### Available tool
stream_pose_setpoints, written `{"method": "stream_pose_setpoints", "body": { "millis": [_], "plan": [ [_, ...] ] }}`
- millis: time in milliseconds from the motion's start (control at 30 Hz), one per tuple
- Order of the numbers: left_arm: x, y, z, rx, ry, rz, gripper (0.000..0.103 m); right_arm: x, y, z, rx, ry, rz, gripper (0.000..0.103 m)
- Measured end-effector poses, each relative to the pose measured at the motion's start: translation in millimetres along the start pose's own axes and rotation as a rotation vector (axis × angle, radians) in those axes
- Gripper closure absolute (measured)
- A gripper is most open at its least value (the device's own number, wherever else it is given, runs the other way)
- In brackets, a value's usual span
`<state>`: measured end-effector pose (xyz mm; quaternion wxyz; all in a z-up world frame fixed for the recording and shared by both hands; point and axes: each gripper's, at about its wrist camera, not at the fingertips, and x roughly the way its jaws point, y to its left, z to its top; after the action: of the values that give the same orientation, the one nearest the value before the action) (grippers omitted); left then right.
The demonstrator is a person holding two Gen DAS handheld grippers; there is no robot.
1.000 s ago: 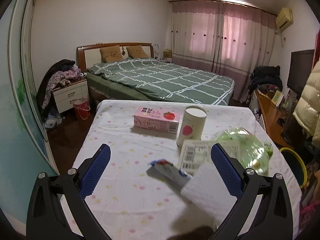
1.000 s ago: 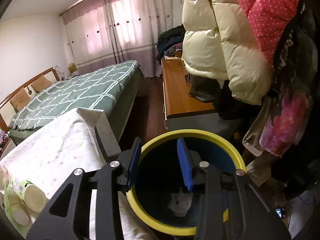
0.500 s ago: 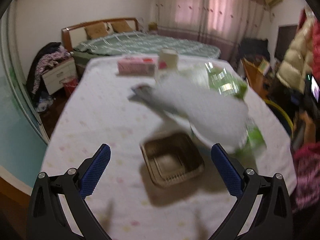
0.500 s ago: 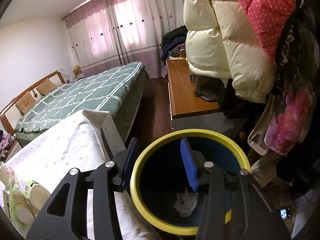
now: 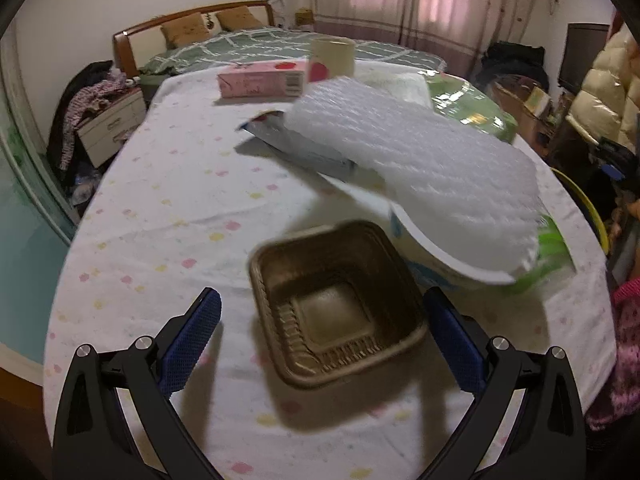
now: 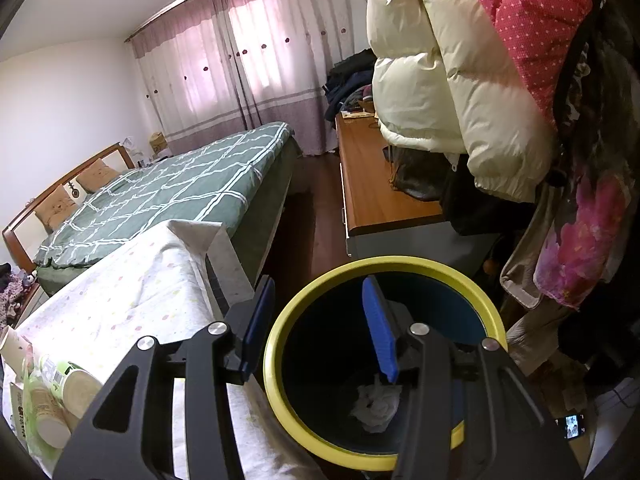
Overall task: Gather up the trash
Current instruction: 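Grasp the brown foil tray with the left gripper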
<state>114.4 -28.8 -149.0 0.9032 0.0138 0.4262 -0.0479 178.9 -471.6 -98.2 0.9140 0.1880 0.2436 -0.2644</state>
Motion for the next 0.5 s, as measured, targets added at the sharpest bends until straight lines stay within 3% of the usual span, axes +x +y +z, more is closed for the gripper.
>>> {"method": "stream_pose_setpoints", "body": {
  "millis": [100,233,500],
  "plan": [
    [4,4,6,-0.015,0.005,-0.004,0.006,0,0,0,-0.001,0.002,0.004,0.058],
    [13,4,9,-0.016,0.029,-0.001,0.024,2,1,-1,0.001,0.009,0.009,0.057],
    [-4,14,9,-0.028,0.016,0.003,0.025,1,-1,-1,0.013,0.012,0.027,0.057]
  ]
}}
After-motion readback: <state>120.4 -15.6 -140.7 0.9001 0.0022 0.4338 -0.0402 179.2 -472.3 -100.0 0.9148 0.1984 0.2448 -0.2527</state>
